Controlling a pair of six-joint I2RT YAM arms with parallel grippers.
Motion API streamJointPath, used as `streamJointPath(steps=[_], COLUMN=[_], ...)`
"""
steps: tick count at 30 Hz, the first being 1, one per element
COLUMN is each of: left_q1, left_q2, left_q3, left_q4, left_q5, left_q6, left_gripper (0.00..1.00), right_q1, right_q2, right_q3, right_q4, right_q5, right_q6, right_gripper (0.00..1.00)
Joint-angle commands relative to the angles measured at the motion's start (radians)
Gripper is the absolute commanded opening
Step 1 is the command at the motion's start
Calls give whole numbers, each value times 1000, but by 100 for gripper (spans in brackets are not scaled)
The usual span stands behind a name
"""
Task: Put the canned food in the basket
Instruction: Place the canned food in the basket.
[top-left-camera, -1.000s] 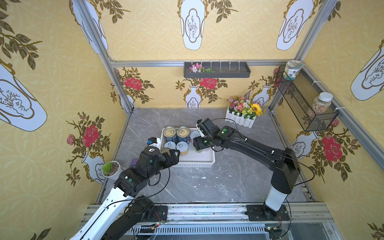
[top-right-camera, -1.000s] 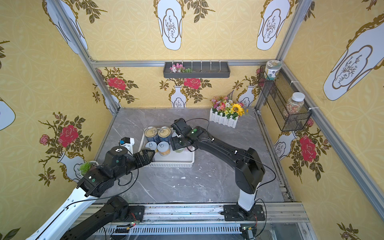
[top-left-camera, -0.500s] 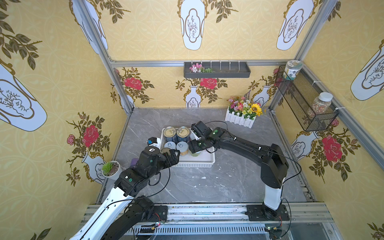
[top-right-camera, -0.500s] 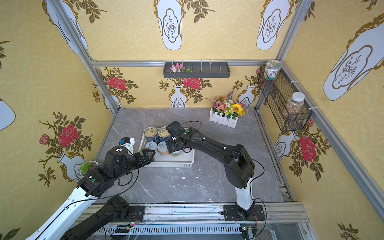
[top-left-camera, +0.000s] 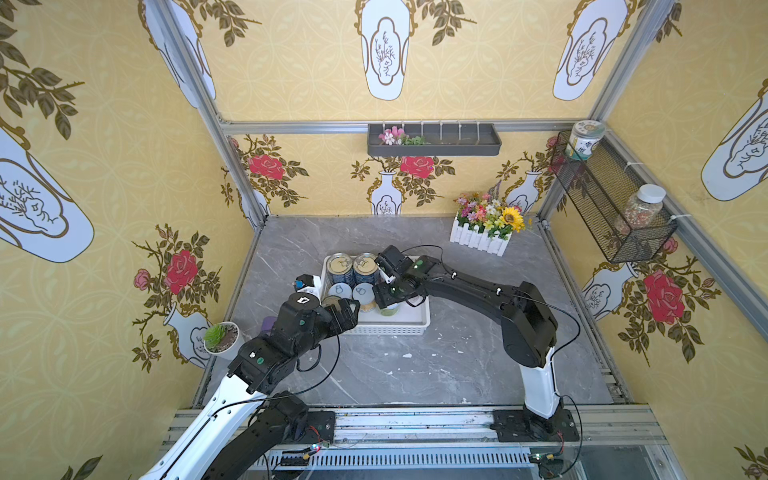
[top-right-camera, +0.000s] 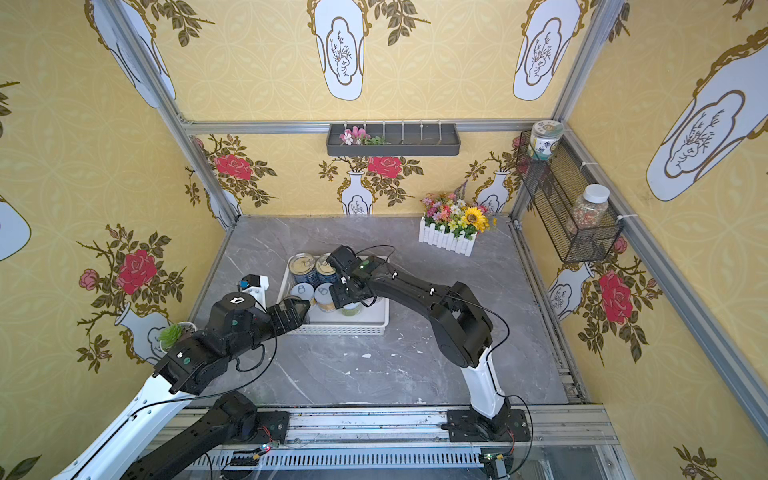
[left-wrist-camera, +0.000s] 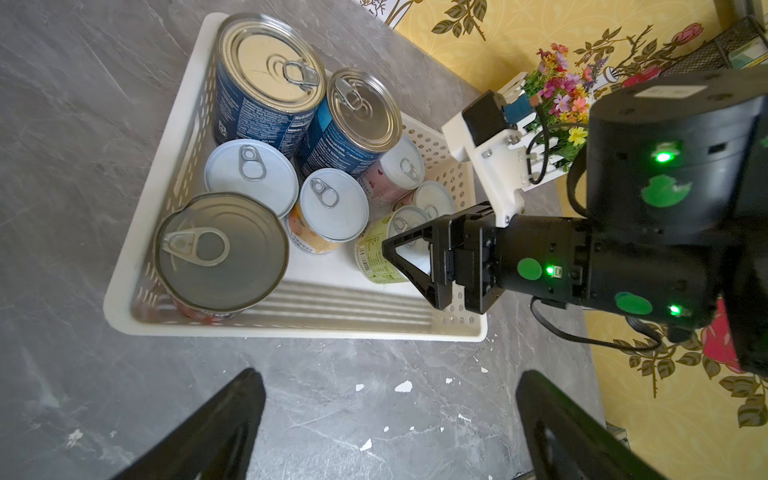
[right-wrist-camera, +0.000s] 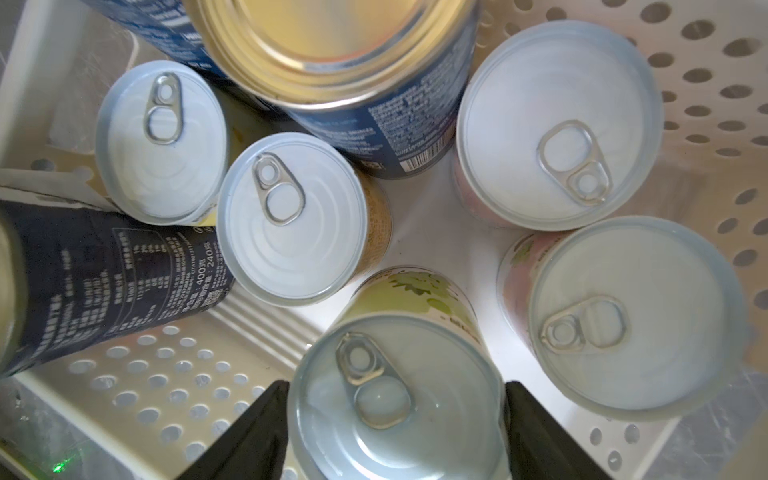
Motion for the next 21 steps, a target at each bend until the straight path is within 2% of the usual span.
streamJointPath(steps=[1,9,21], left_q1=[1,1,2], left_q2=[-1,-2,-2], left_q3=[2,3,3], left_q4=[-3,-3,-2], left_q5=[-1,0,-1], left_q6=[7,7,7], left_gripper=[100,100,100], right_q1=[-5,-8,-9], right_q2=[26,80,104], right_q3=[23,60,78], right_q4=[10,-9,-22], right_q5=[23,26,27], right_q6=[0,-3,-8], right_gripper=[71,71,80])
